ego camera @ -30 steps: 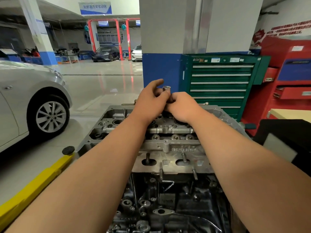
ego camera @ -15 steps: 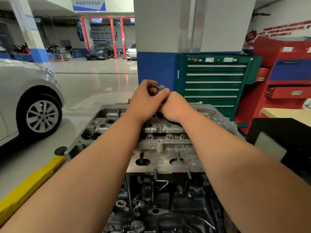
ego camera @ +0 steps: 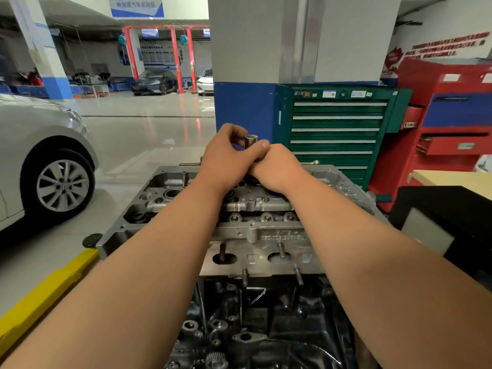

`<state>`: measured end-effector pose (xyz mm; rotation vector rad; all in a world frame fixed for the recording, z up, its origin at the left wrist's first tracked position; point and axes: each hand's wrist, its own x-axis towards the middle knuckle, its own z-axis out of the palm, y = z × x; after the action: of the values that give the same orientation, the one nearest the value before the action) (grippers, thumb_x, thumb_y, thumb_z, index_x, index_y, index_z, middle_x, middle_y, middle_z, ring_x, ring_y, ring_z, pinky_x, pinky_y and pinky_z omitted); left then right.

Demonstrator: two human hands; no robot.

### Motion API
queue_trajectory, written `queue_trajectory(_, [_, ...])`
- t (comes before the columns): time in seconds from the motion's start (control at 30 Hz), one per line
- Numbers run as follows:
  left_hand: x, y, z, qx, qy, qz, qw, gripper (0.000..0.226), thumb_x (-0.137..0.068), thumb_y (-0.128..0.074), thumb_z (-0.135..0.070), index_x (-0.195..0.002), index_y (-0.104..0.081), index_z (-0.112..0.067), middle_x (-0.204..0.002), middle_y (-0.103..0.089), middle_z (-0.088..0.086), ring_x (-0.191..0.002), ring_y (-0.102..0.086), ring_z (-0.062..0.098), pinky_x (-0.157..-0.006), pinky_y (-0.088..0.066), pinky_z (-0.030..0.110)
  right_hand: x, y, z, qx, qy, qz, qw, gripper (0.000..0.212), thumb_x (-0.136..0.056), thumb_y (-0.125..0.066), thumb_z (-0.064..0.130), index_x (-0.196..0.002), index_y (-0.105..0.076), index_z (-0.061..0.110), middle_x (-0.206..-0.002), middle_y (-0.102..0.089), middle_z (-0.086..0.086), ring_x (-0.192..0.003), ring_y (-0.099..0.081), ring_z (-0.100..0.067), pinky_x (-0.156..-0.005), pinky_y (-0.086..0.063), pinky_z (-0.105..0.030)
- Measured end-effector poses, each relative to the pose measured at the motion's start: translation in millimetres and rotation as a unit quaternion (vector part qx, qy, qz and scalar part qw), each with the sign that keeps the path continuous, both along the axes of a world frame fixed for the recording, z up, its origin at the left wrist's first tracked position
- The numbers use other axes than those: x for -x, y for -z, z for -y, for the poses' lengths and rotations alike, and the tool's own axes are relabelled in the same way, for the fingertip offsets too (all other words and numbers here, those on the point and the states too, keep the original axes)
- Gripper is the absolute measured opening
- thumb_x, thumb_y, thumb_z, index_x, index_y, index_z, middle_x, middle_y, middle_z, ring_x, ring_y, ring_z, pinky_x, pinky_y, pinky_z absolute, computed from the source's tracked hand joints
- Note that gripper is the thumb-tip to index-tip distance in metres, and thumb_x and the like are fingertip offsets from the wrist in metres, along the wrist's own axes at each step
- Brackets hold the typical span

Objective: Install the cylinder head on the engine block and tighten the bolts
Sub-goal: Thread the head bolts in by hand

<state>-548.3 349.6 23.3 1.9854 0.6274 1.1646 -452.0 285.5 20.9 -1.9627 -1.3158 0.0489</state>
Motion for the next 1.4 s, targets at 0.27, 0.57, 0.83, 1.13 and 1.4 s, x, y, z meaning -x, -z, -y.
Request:
queue_trajectory(0.27, [5, 0, 0, 0.02, 0.058, 0.011, 0.998, 0.041, -0.094, -0.059, -0.026, -0.134, -0.053, -0.021, -0.092, -0.069, -0.007, -0.098, -0.064, 0.009, -0.093, -0.051, 0.034, -5, 0, 4, -0.004, -0.022, -0.058, 0.998, 0.019, -0.082, -0.064, 0.02, -0.07, -0.062, 0.005, -0.057, -0.05, -0.003, -0.052, -0.039, -0.016, -0.05, -0.032, -0.027])
queue_trajectory(0.57, [4, 0, -5, -0.039, -0.007, -0.001, 0.999, 0.02, -0.087, -0.068, -0.027, -0.104, -0.068, -0.017, -0.085, -0.066, -0.006, -0.085, -0.064, 0.012, -0.085, -0.052, 0.033, -4, 2, 3, -0.017, -0.059, -0.081, 0.995, 0.014, -0.084, -0.059, 0.019, -0.081, -0.069, 0.009, -0.054, -0.052, 0.002, -0.038, -0.035, -0.004, -0.037, -0.029, -0.017])
queue_trajectory(0.83, [-1, 3, 0, 0.0, 0.006, -0.013, 1.0, 0.028, -0.084, -0.07, -0.039, -0.099, -0.053, -0.022, -0.089, -0.061, -0.009, -0.081, -0.058, 0.011, -0.077, -0.048, 0.03, -3, 2, -2, 0.012, 0.002, 0.003, 1.0, 0.014, -0.085, -0.055, 0.021, -0.074, -0.061, 0.016, -0.059, -0.055, 0.003, -0.052, -0.046, -0.013, -0.045, -0.032, -0.025])
queue_trajectory(1.13, [3, 0, -1, 0.007, 0.04, 0.003, 0.999, 0.012, -0.093, -0.053, -0.023, -0.092, -0.065, -0.019, -0.095, -0.067, -0.007, -0.091, -0.061, 0.009, -0.084, -0.046, 0.027, -4, 2, 3, -0.017, -0.041, -0.074, 0.996, 0.019, -0.081, -0.066, 0.017, -0.078, -0.064, -0.001, -0.063, -0.052, -0.009, -0.053, -0.037, -0.016, -0.05, -0.031, -0.027])
queue_trajectory(1.4, [3, 2, -5, -0.012, -0.002, -0.026, 1.0, 0.022, -0.087, -0.068, -0.034, -0.083, -0.059, -0.014, -0.079, -0.062, -0.002, -0.077, -0.058, 0.016, -0.077, -0.049, 0.033, 0, 1, 1, -0.025, -0.038, -0.072, 0.996, 0.013, -0.083, -0.057, 0.016, -0.084, -0.068, 0.01, -0.067, -0.063, -0.009, -0.056, -0.047, -0.014, -0.05, -0.036, -0.026])
